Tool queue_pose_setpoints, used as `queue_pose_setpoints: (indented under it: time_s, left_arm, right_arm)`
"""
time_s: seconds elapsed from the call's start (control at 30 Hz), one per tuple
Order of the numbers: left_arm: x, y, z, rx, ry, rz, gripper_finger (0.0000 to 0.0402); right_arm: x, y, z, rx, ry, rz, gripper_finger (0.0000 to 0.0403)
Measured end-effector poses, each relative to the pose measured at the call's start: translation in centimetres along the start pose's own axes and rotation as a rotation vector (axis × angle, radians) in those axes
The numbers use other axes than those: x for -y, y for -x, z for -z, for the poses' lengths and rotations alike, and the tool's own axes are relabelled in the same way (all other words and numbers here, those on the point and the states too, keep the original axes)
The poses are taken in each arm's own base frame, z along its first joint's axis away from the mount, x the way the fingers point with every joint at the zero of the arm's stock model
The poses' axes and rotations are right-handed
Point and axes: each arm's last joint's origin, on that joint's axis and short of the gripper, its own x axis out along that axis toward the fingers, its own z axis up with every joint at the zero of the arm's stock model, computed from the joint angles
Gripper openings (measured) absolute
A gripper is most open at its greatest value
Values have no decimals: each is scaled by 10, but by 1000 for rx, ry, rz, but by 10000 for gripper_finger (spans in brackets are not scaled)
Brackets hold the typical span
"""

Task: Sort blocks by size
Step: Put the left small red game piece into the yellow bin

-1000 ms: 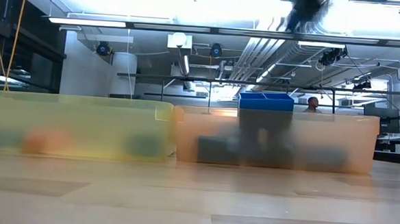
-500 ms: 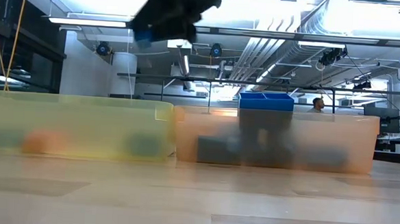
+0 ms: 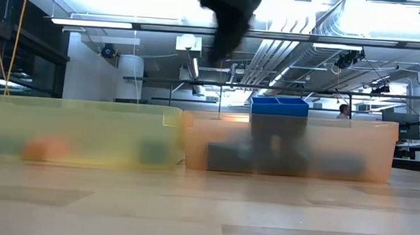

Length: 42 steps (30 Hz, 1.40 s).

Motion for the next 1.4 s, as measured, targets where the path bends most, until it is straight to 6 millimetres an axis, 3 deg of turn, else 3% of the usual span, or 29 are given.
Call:
queue_pose_setpoints:
  time_s: [0.1, 0.33, 0.43, 0.53, 0.67, 0.9, 1.17, 1.4]
  left_arm:
    - [0, 0, 0, -4, -8, -4, 280]
    - [-1, 0, 0, 7, -9, -21, 280]
    - [-1, 0, -1, 29, 2, -46, 280]
    - [-2, 0, -2, 46, 7, -75, 280]
    - [-3, 0, -2, 61, 45, -96, 280]
    - [-2, -3, -1, 62, 138, -103, 280]
    - [-1, -8, 3, 25, 147, -88, 280]
    - [0, -12, 7, -21, 131, -65, 280]
  right_arm:
    - [27, 10, 42, -70, -95, 54, 340]
    - [73, 53, 167, -167, -478, 299, 341]
    - [86, 60, 197, -262, -505, 297, 341]
    - [105, 55, 210, -377, -562, 303, 341]
    - [142, 41, 210, -517, -682, 290, 341]
    - [198, -5, 224, -618, -1158, 188, 341]
    - [200, -27, 243, -678, -1275, 242, 341]
    - [204, -40, 248, -550, -1391, 312, 341]
